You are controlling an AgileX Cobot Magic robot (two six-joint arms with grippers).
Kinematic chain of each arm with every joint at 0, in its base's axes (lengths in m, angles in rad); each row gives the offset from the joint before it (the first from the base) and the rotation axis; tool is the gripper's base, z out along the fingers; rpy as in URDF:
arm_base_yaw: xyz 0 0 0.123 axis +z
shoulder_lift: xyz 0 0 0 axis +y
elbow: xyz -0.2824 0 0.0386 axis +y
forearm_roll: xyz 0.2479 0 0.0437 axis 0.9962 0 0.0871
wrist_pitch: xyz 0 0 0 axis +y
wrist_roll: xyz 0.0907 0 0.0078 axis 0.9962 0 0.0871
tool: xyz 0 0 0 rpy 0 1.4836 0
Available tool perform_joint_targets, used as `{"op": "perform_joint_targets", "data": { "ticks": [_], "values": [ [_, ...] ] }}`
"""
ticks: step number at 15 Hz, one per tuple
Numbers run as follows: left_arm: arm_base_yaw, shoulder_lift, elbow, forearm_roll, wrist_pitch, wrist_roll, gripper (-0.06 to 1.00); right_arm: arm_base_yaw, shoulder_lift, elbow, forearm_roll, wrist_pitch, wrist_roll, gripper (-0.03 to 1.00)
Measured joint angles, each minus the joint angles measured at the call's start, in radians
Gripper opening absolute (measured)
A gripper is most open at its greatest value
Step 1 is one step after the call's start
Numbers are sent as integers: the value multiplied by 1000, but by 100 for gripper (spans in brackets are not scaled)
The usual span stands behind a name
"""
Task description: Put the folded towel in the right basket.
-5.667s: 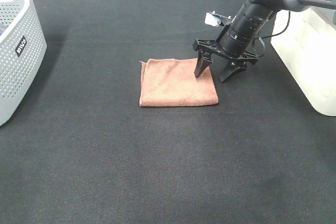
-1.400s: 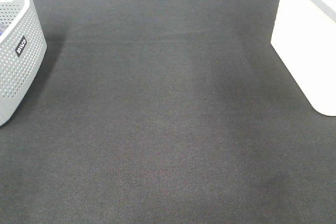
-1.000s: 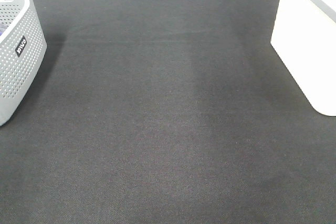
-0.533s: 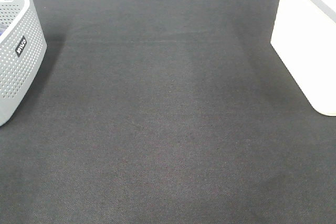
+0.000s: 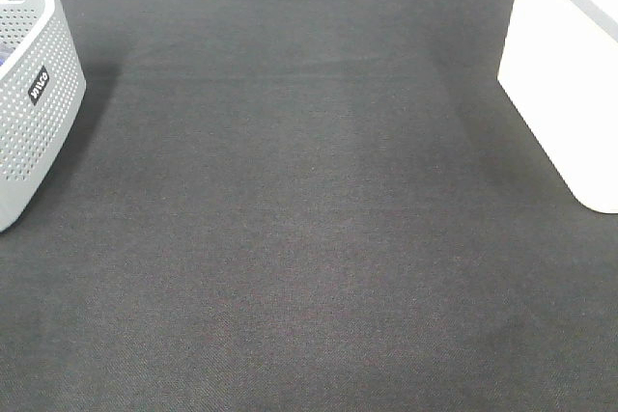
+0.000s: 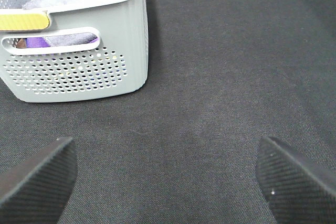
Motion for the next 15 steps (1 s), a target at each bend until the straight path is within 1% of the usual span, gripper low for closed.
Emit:
{"op": "perform_joint_targets", "data": {
  "ticks": [1,2,5,15],
  "values": [
    [0,0,0,0,0,0,87,0,-82,0,-1,0,-15,70],
    [0,0,0,0,0,0,87,0,-209,8,-1,1,-37,70],
    [0,0,0,0,0,0,87,0,-375,12,0,3,-63,70],
    [0,0,0,0,0,0,87,0,-384,12,0,5,-69,70]
  ]
}}
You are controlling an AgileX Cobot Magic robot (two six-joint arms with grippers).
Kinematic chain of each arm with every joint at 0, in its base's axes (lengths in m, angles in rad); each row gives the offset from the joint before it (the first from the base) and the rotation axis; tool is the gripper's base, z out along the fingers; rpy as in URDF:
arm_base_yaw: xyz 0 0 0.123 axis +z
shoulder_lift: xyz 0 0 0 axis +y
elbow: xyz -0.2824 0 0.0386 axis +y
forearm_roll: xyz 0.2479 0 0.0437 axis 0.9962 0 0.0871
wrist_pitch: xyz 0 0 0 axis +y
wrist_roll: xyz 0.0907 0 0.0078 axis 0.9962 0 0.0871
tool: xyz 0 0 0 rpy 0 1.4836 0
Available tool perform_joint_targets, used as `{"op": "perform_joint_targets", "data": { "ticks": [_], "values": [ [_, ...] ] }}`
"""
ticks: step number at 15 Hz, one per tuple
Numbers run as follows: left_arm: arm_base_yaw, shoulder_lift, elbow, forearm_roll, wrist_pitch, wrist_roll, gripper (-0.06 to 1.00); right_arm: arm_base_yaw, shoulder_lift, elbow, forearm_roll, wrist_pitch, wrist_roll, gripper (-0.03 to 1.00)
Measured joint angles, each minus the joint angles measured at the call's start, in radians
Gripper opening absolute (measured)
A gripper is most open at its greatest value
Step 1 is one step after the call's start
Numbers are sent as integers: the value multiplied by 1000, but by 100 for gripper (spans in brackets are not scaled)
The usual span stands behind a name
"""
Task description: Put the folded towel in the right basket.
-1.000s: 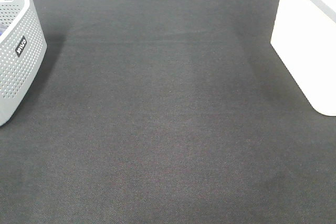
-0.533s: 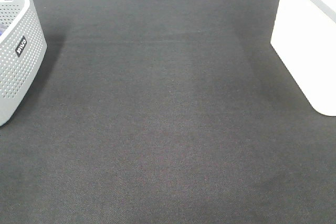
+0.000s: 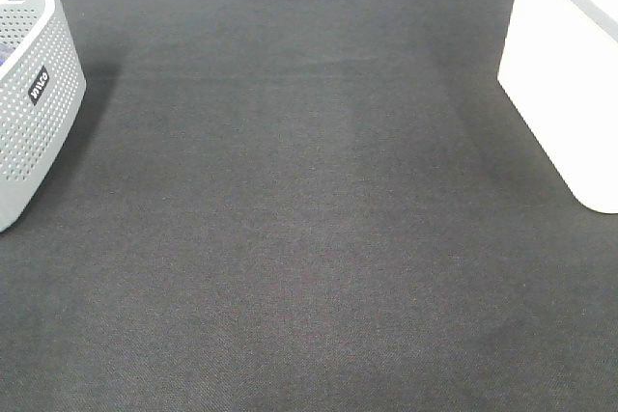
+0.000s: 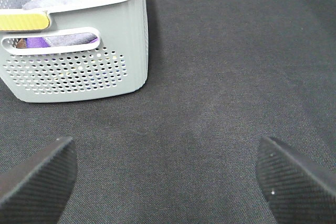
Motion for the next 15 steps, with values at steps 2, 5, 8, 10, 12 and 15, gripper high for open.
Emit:
{"op": "perform_joint_targets", "data": {
  "ticks": [2,5,8,10,12,15],
  "values": [
    [0,0,0,0,0,0,87,0,0,0,0,0,0,70],
    [0,0,0,0,0,0,87,12,0,0,1,0,0,70],
    [0,0,0,0,0,0,87,44,0,0,3,0,0,70],
    [0,0,0,0,0,0,87,44,0,0,3,0,0,70],
    [0,0,0,0,0,0,87,44,0,0,3,0,0,70],
    [0,0,0,0,0,0,87,44,0,0,3,0,0,70]
  ]
}}
